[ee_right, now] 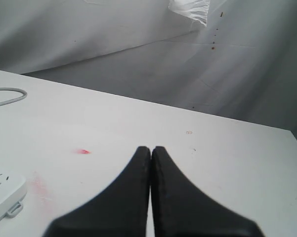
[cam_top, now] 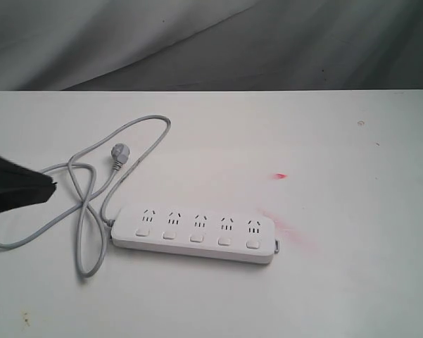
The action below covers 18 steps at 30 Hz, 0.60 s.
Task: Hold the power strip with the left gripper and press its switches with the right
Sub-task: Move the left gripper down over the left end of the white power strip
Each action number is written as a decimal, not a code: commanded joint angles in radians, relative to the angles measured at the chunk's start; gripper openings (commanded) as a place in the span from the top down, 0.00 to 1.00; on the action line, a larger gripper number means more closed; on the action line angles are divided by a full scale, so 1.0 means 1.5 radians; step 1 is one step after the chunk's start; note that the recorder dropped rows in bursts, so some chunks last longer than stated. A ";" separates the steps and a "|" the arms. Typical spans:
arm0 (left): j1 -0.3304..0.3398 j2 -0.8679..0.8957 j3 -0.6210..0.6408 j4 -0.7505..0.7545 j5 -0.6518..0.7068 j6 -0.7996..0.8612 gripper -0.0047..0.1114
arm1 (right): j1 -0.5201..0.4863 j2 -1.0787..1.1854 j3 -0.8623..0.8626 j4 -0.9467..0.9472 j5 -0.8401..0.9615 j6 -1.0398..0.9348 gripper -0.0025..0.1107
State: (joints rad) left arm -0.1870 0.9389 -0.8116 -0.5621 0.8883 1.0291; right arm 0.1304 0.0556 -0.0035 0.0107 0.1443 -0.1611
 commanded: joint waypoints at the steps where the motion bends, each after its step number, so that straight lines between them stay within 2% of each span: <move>1: -0.002 0.170 -0.079 0.017 -0.013 0.114 0.96 | -0.002 -0.004 0.002 -0.007 -0.001 0.001 0.98; 7: -0.002 0.318 -0.124 0.100 -0.050 0.250 0.96 | -0.002 -0.004 0.002 -0.007 -0.001 0.001 0.98; 10: -0.002 0.357 -0.121 0.104 -0.086 0.301 0.96 | -0.002 -0.004 0.002 -0.007 -0.001 0.001 0.98; 13: -0.002 0.384 -0.121 0.100 -0.083 0.371 0.96 | -0.002 -0.004 0.002 -0.007 -0.001 0.001 0.98; 18: -0.002 0.409 -0.121 0.088 -0.079 0.386 0.96 | -0.002 -0.004 0.002 -0.007 -0.001 0.001 0.98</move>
State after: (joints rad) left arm -0.1870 1.5372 -0.9866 -0.4078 0.7735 1.5878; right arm 0.1304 0.0556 -0.0035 0.0107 0.1443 -0.1611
